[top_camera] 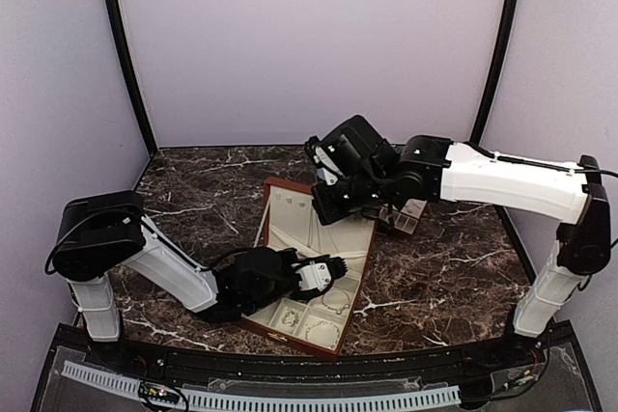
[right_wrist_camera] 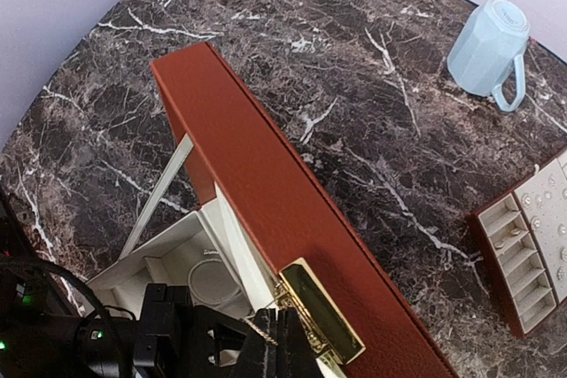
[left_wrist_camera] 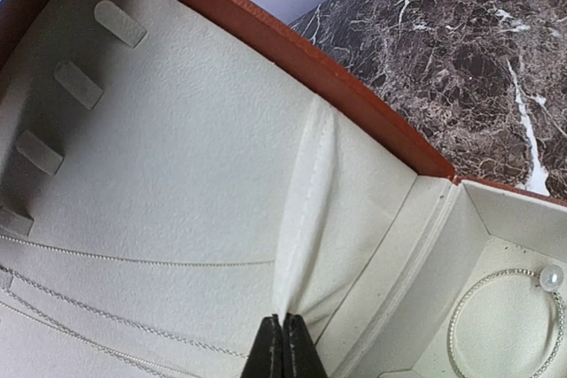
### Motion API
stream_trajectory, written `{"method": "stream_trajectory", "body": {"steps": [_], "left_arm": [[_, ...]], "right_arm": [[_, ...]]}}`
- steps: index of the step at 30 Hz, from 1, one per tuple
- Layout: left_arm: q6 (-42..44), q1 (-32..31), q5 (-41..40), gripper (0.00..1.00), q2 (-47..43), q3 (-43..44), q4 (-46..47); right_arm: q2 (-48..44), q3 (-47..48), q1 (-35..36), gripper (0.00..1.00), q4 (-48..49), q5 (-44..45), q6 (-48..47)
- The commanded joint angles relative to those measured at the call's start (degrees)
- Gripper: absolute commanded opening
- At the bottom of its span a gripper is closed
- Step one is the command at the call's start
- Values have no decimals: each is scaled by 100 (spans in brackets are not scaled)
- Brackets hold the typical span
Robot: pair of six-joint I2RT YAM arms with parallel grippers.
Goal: Organize the mixed jewelry
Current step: Hang the necklace on the earring holder.
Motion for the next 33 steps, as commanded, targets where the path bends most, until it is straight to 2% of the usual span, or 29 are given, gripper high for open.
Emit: {"method": "stream_trajectory", "body": {"steps": [1,21,33], "left_arm": [[39,-64,-10,0,-10,-97,175],[148,-73,16,0,92,-122,416],[175,-89,52,0,148,-207,768]], "right_arm": [[113,246,-63,0,-428,-289,191],[245,494,-237,0,-855,-196,1183],[324,284,-271,0,-480,-260,2011]]}}
